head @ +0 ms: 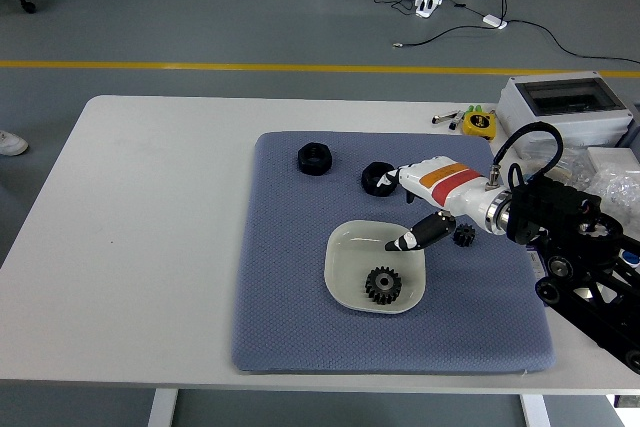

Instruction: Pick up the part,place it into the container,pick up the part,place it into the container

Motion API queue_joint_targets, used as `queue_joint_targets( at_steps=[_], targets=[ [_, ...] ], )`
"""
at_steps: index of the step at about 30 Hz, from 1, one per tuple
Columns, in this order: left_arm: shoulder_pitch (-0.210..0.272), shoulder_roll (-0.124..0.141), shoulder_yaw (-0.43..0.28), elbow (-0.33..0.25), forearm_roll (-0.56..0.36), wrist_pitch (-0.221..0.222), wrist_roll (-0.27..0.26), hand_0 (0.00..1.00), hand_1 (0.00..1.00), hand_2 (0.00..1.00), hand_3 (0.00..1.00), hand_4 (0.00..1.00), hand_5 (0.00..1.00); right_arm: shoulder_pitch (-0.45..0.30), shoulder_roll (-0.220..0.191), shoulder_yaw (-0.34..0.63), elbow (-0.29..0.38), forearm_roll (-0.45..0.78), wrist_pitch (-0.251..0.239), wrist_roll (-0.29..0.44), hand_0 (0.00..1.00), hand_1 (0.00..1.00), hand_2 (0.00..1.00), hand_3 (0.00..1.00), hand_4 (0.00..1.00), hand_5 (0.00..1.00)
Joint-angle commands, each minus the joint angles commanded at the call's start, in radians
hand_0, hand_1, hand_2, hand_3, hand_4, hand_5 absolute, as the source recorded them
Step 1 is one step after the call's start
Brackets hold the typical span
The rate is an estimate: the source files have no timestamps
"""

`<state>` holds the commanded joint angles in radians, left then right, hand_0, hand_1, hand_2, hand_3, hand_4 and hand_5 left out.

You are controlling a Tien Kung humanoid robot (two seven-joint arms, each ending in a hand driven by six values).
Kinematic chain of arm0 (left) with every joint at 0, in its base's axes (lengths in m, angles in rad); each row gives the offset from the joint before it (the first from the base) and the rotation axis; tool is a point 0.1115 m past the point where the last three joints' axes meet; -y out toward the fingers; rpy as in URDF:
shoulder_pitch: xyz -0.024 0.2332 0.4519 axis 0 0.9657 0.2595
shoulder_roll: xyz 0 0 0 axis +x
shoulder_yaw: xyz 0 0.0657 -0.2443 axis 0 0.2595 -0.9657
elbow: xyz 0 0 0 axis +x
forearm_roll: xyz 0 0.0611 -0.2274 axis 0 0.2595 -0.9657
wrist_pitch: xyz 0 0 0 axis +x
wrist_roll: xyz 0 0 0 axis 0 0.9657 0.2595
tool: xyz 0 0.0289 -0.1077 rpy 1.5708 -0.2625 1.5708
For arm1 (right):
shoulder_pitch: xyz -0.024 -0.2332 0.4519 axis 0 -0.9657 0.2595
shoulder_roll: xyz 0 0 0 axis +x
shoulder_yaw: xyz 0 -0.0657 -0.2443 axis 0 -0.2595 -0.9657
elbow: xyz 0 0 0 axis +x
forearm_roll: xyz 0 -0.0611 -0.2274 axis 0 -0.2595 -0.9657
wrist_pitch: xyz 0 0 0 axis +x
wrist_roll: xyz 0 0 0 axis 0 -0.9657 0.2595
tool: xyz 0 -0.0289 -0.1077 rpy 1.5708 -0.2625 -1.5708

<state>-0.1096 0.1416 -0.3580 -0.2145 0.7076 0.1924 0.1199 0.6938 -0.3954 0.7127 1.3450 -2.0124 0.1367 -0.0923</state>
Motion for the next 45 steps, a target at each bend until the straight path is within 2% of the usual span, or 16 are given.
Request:
queue_joint_targets(
  at_steps=[4, 5, 6, 11, 12, 17, 18, 29, 30, 35, 36, 41, 42, 45],
  targets=[
    [-0.001, 0.0, 0.0, 0.0, -0.001, 0.0, 0.0, 0.704, 0.646, 0.672, 0.581, 0.673, 0.63, -0.001, -0.011, 0.023, -0.061, -0.024, -0.01, -0.001, 0.276, 0.482, 0.707, 0.652, 0.969, 0.417],
    [-0.002, 0.0, 0.0, 0.0, -0.001, 0.0, 0.0, 0.704, 0.646, 0.672, 0.581, 0.673, 0.63, -0.002, -0.014, 0.025, -0.072, -0.022, -0.01, 0.0, 0.276, 0.482, 0.707, 0.652, 0.969, 0.417],
    [-0.002, 0.0, 0.0, 0.0, -0.001, 0.0, 0.0, 0.704, 0.648, 0.672, 0.581, 0.672, 0.631, -0.003, -0.016, 0.027, -0.081, -0.02, -0.01, 0.0, 0.318, 0.514, 0.705, 0.615, 0.963, 0.411],
    [-0.004, 0.0, 0.0, 0.0, 0.0, 0.001, 0.0, 0.704, 0.648, 0.672, 0.581, 0.672, 0.631, -0.012, -0.032, 0.027, -0.122, 0.0, 0.003, 0.002, 0.318, 0.514, 0.705, 0.615, 0.963, 0.411],
    [-0.004, 0.0, 0.001, 0.0, 0.0, 0.001, 0.0, 0.704, 0.648, 0.671, 0.58, 0.673, 0.629, -0.014, -0.034, 0.026, -0.125, 0.001, 0.006, 0.002, 0.423, 0.571, 0.704, 0.61, 0.957, 0.407],
    [-0.004, -0.002, 0.0, 0.0, 0.0, 0.001, 0.0, 0.704, 0.648, 0.671, 0.58, 0.673, 0.629, -0.027, -0.041, 0.016, -0.147, 0.016, 0.003, 0.009, 0.423, 0.571, 0.704, 0.61, 0.957, 0.407],
    [-0.004, -0.002, 0.0, 0.0, 0.0, 0.0, 0.0, 0.704, 0.649, 0.671, 0.582, 0.672, 0.627, -0.03, -0.042, 0.013, -0.153, 0.024, -0.001, 0.011, 0.49, 0.6, 0.701, 0.599, 0.949, 0.404],
    [-0.002, -0.005, -0.001, 0.0, 0.003, 0.0, 0.001, 0.704, 0.649, 0.671, 0.581, 0.673, 0.626, -0.047, -0.046, -0.005, -0.208, 0.054, -0.034, 0.03, 0.489, 0.597, 0.691, 0.584, 0.944, 0.404],
    [-0.002, -0.005, -0.002, 0.0, 0.004, 0.0, 0.001, 0.704, 0.649, 0.669, 0.581, 0.673, 0.627, -0.049, -0.046, -0.007, -0.212, 0.057, -0.041, 0.031, 0.431, 0.552, 0.647, 0.55, 0.924, 0.4],
    [-0.002, -0.006, -0.002, -0.001, 0.007, -0.001, 0.002, 0.704, 0.649, 0.669, 0.581, 0.673, 0.627, -0.056, -0.047, -0.015, -0.228, 0.072, -0.07, 0.038, 0.431, 0.552, 0.647, 0.55, 0.924, 0.4],
    [-0.002, -0.006, -0.002, -0.001, 0.007, -0.001, 0.002, 0.704, 0.649, 0.669, 0.581, 0.671, 0.625, -0.057, -0.047, -0.016, -0.23, 0.073, -0.073, 0.039, 0.386, 0.503, 0.591, 0.534, 0.889, 0.386],
    [-0.001, -0.006, -0.003, -0.001, 0.01, -0.003, 0.002, 0.704, 0.649, 0.669, 0.581, 0.671, 0.625, -0.065, -0.049, -0.019, -0.237, 0.079, -0.091, 0.045, 0.386, 0.503, 0.591, 0.534, 0.889, 0.386],
    [-0.001, -0.006, -0.002, -0.001, 0.009, -0.003, 0.002, 0.703, 0.649, 0.668, 0.582, 0.672, 0.627, -0.066, -0.05, -0.019, -0.239, 0.08, -0.093, 0.046, 0.341, 0.47, 0.536, 0.522, 0.84, 0.361],
    [0.0, -0.006, -0.004, -0.001, 0.01, -0.002, 0.003, 0.703, 0.649, 0.668, 0.582, 0.672, 0.627, -0.07, -0.049, -0.022, -0.249, 0.084, -0.096, 0.048, 0.341, 0.47, 0.536, 0.522, 0.84, 0.361]
  ],
)
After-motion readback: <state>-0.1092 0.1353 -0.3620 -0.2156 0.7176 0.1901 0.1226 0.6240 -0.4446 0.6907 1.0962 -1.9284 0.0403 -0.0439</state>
